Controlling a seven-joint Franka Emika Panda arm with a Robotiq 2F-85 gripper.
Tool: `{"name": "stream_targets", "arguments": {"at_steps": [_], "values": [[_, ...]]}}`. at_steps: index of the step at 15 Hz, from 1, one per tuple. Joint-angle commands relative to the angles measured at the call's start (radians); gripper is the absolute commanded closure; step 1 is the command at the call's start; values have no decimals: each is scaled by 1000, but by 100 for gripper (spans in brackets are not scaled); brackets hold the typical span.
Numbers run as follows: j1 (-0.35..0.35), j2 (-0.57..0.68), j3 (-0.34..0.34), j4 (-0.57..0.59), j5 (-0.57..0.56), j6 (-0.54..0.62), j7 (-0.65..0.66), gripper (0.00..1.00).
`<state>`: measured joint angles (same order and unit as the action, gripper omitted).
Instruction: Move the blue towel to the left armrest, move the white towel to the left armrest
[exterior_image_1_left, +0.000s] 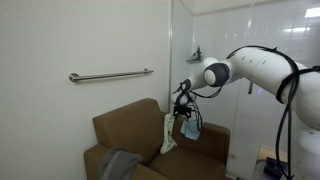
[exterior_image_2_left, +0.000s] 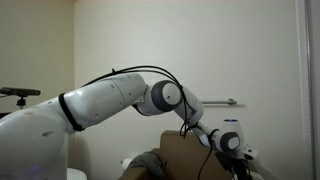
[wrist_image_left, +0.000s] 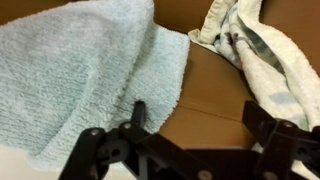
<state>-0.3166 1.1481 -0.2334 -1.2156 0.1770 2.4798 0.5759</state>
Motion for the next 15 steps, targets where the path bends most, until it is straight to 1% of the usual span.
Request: {"name": "stream_targets", "arguments": {"at_steps": [1,3,6,8,10,13,15], "values": [[50,-7,-50,-10,6,-152,122,0],[69,-6,-49,-15,1,-239,169,0],[91,-13,-32,-31,20,-286,236,0],[113,-15,-31,-42,17,-287,288,0],[119,-6,-27,-29,7,-290,332,0],[136,-20,-32,-51,16,-272,375,0],[131,-23,-30,-55,23,-272,406,0]]}}
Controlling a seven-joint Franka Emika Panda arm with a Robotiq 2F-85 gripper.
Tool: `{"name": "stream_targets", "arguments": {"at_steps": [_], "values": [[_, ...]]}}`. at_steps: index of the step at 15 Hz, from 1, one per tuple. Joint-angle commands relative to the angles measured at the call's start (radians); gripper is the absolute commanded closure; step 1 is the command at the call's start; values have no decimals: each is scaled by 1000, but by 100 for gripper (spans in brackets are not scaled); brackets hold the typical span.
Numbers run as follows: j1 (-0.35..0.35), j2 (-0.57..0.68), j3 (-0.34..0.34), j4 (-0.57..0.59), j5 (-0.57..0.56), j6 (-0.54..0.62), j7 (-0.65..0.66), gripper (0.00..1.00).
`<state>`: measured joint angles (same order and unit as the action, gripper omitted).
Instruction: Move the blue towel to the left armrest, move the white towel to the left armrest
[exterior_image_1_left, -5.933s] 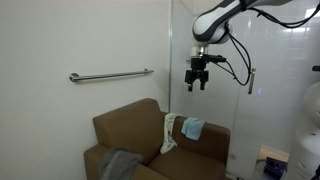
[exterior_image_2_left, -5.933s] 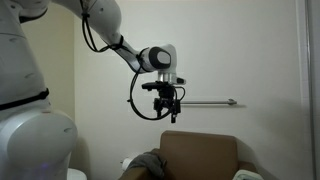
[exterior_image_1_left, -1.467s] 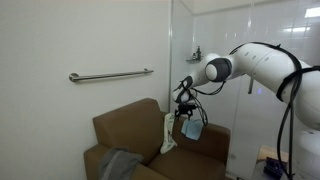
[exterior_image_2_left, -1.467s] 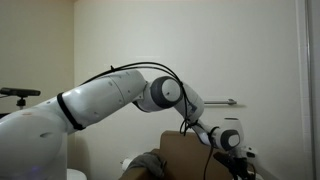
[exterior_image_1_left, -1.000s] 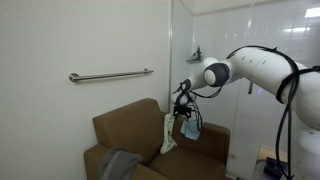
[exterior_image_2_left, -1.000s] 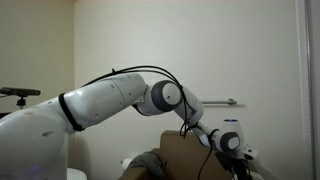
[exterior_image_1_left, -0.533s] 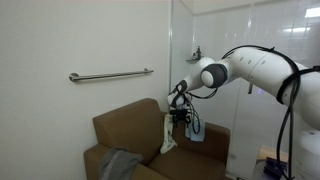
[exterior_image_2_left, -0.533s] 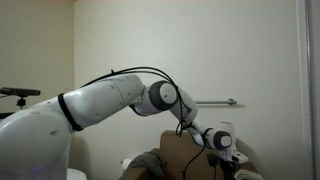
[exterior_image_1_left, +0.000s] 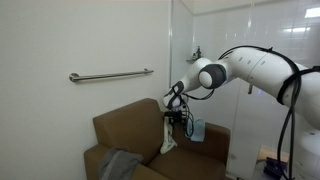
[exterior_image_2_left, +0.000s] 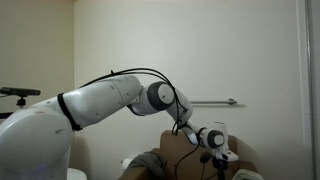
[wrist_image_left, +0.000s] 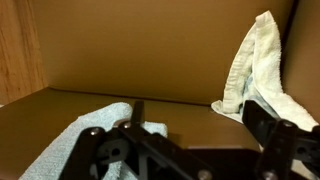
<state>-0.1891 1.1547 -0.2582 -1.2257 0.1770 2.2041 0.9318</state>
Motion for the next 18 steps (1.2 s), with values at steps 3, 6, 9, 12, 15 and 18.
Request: {"name": "stream_targets", "arguments": {"at_steps": [3,6,9,12,15,18], "values": [[-19,4,16,8,0,-4,31,0],[-23,6,20,12,2,-4,30,0],[-20,7,20,12,1,-4,31,0],[-20,7,20,12,1,-4,31,0],[-20,7,20,12,1,-4,30,0],[-20,7,20,12,1,-4,30,0]]}}
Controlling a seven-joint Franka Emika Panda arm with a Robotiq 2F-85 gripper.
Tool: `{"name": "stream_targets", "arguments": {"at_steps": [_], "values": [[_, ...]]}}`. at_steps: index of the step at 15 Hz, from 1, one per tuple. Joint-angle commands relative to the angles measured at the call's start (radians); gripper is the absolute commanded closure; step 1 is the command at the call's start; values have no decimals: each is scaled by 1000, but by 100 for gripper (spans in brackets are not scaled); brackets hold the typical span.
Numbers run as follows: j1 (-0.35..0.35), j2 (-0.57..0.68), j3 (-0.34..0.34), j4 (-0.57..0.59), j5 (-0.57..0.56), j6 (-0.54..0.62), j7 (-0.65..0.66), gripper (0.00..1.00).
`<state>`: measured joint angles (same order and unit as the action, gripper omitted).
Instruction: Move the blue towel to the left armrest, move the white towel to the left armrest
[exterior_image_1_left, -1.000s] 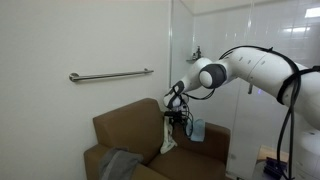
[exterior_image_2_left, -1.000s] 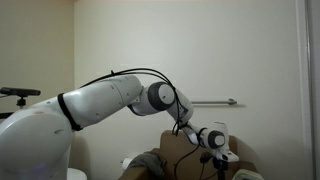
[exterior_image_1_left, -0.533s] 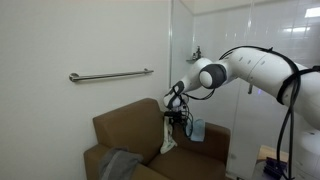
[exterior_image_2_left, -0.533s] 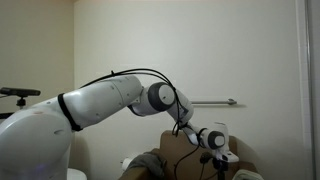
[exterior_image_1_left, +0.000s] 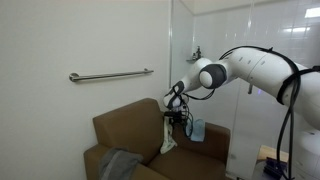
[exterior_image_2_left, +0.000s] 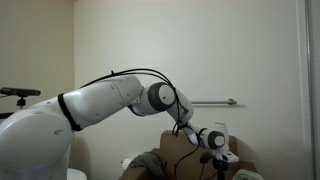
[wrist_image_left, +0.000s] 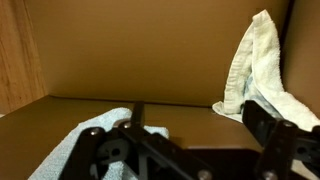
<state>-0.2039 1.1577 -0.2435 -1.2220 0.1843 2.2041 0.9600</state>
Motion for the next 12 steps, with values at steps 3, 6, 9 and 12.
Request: {"name": "stream_targets", "arguments": {"at_steps": [3,6,9,12], "values": [[-5,4,5,9,-6,-4,2,0],[-5,4,5,9,-6,-4,2,0],[-5,4,5,9,-6,-4,2,0],[-9,15,4,22,-4,0,8,0]]}}
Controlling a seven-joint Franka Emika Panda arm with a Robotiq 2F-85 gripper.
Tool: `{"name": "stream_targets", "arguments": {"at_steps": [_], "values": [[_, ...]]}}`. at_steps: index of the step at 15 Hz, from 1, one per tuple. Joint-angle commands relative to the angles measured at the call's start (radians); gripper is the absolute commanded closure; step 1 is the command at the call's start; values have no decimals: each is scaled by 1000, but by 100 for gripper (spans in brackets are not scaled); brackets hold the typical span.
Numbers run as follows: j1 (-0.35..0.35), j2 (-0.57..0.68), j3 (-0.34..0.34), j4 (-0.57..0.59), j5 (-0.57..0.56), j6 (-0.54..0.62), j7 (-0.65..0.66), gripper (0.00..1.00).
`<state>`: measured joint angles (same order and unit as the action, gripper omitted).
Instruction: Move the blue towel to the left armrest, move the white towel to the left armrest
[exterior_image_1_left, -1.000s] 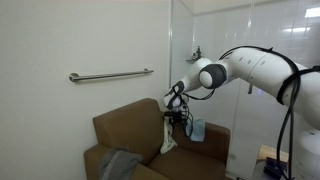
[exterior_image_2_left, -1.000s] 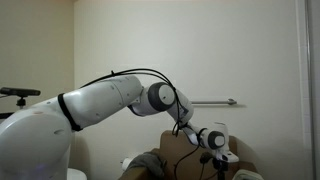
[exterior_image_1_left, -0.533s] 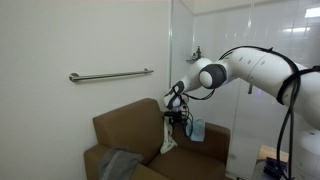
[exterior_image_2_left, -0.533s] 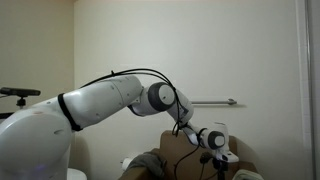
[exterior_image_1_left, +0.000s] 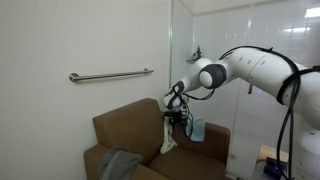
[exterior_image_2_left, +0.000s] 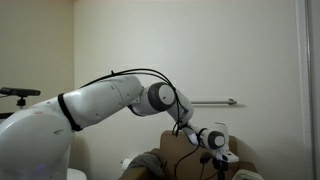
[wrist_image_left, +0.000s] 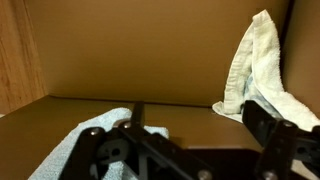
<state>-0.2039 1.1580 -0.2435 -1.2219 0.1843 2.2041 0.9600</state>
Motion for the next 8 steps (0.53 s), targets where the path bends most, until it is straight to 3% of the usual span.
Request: {"name": "stream_targets", "arguments": {"at_steps": [1,8], "values": [[-16,28,0,43,-7,-20,10,0],[-130,60,-21,122,12,-62,2,0]]}}
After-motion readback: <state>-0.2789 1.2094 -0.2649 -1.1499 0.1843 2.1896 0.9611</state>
